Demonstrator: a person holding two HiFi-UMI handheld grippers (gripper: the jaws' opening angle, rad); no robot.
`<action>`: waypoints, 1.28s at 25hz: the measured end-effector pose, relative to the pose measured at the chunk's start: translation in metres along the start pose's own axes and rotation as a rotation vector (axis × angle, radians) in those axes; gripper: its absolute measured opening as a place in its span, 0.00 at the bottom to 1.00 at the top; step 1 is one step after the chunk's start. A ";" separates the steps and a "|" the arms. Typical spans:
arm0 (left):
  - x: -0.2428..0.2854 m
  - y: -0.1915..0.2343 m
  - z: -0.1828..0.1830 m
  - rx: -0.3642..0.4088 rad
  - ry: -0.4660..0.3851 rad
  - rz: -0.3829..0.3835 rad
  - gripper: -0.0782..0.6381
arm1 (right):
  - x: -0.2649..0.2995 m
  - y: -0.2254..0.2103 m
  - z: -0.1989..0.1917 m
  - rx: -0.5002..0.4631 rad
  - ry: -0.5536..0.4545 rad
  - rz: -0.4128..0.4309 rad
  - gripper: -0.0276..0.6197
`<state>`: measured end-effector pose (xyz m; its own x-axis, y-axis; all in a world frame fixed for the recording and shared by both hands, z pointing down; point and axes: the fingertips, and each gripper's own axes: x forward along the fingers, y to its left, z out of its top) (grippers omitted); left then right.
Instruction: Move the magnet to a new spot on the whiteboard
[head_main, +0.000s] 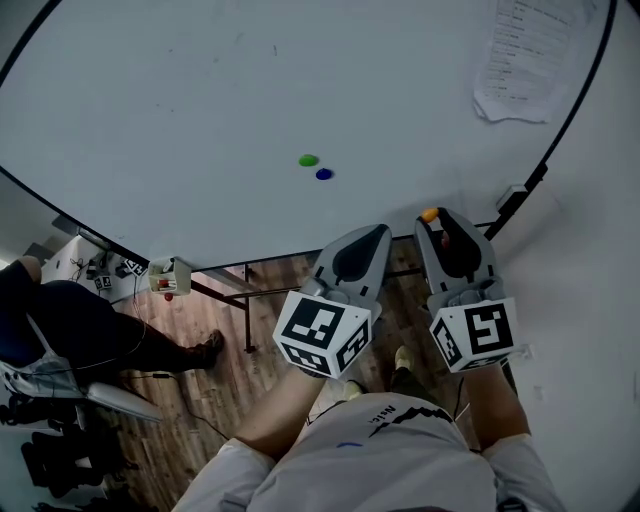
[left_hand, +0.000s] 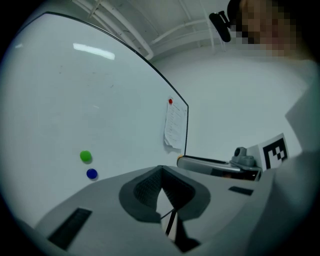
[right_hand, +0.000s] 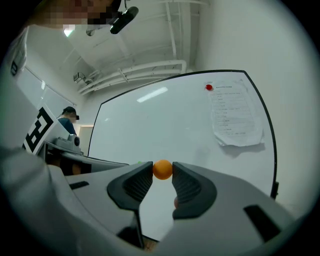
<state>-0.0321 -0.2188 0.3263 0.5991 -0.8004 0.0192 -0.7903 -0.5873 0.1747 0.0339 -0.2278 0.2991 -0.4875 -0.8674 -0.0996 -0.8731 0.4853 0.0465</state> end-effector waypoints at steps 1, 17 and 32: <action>-0.005 0.002 0.000 -0.008 0.000 0.003 0.12 | -0.001 0.006 0.000 -0.001 0.002 0.004 0.24; -0.076 0.027 0.008 -0.026 -0.059 0.075 0.12 | -0.004 0.077 0.001 -0.010 0.002 0.058 0.24; -0.122 0.040 0.012 -0.007 -0.076 0.108 0.12 | -0.003 0.118 -0.003 -0.007 0.013 0.079 0.24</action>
<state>-0.1385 -0.1467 0.3191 0.4993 -0.8657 -0.0369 -0.8484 -0.4971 0.1822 -0.0676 -0.1682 0.3082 -0.5545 -0.8281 -0.0825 -0.8322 0.5512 0.0608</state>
